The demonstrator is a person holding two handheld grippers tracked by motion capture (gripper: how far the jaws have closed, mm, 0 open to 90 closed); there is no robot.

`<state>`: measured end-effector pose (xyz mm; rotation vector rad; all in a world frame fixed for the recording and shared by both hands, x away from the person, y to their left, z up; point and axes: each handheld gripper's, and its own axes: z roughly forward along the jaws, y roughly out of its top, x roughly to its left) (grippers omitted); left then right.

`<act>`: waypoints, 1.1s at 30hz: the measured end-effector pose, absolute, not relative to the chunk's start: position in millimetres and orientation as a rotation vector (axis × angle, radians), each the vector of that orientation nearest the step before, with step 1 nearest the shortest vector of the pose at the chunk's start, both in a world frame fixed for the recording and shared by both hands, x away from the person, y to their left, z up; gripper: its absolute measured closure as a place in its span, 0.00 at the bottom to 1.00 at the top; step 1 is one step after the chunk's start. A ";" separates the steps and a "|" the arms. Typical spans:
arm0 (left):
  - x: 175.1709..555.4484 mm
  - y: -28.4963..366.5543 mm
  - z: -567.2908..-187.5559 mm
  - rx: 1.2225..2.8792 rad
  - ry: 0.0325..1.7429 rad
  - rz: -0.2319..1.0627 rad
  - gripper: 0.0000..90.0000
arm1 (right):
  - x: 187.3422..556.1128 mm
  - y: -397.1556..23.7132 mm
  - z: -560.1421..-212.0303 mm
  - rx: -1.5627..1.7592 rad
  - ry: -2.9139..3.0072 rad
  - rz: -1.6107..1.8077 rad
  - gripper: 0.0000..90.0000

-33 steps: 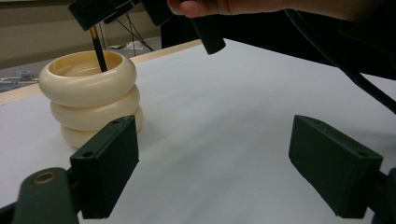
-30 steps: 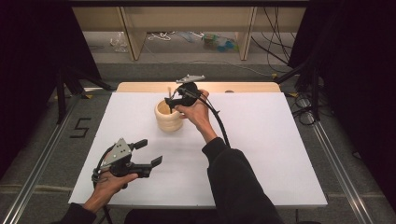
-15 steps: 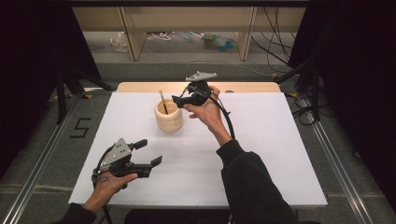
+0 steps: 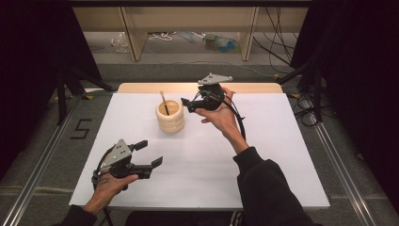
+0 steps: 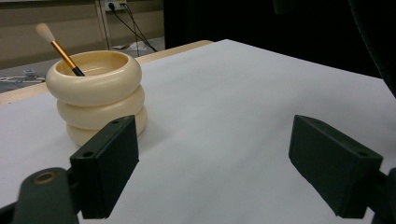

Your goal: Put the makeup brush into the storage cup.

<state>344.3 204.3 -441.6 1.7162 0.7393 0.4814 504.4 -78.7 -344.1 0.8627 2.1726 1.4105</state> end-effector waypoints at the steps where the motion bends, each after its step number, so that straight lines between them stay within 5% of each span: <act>1: 344.4 204.3 -441.6 1.718 0.737 0.482 0.18 | 502.7 -80.1 -343.2 0.857 2.168 1.421 0.22; 33: 344.9 204.7 -441.7 1.704 0.732 0.486 0.18 | 460.7 -120.6 -345.0 0.817 2.134 1.463 0.20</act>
